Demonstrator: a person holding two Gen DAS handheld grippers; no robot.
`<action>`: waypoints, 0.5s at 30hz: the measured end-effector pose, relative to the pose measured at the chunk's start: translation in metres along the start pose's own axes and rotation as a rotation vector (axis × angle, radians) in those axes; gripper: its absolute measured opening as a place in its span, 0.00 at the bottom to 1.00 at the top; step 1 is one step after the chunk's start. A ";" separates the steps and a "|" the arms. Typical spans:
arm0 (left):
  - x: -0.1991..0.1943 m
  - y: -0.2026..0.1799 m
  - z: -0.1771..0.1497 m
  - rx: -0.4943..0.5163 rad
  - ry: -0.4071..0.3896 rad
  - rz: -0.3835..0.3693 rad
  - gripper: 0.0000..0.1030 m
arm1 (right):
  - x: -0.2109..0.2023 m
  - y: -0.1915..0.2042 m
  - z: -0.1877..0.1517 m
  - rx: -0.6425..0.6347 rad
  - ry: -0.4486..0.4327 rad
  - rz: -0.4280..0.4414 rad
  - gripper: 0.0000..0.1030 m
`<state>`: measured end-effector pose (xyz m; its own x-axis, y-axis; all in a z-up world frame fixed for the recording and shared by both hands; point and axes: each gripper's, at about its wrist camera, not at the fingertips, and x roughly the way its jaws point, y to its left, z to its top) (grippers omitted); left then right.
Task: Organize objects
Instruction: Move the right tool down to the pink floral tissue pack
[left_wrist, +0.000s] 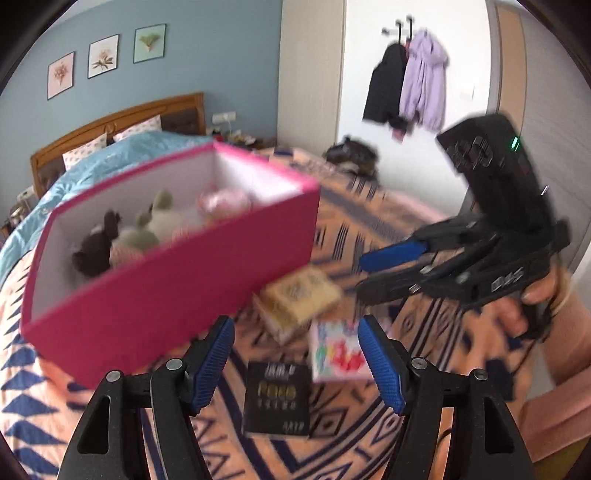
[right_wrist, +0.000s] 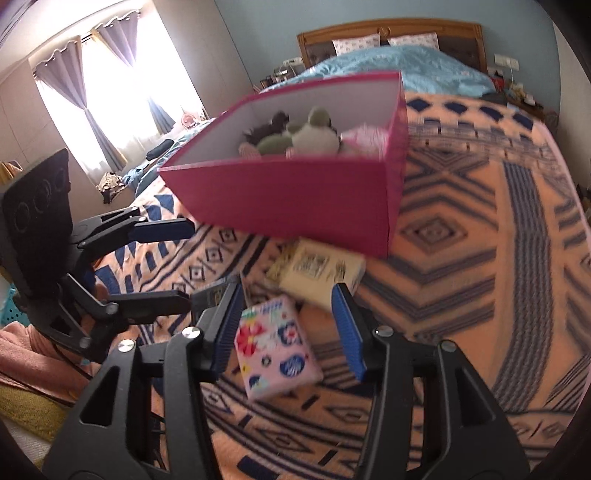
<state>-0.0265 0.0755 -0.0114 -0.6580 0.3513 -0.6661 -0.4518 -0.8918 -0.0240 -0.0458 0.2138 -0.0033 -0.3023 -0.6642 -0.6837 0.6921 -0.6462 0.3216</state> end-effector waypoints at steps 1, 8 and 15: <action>0.003 -0.002 -0.006 -0.001 0.013 0.004 0.69 | 0.002 -0.002 -0.005 0.011 0.009 -0.005 0.50; 0.012 0.004 -0.033 -0.056 0.074 0.012 0.69 | 0.014 -0.014 -0.031 0.090 0.047 -0.010 0.50; 0.022 0.009 -0.039 -0.046 0.114 0.088 0.69 | 0.018 -0.013 -0.043 0.126 0.055 0.000 0.50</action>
<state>-0.0215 0.0636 -0.0554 -0.6201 0.2387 -0.7473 -0.3655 -0.9308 0.0060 -0.0324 0.2262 -0.0477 -0.2641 -0.6447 -0.7174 0.6028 -0.6909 0.3990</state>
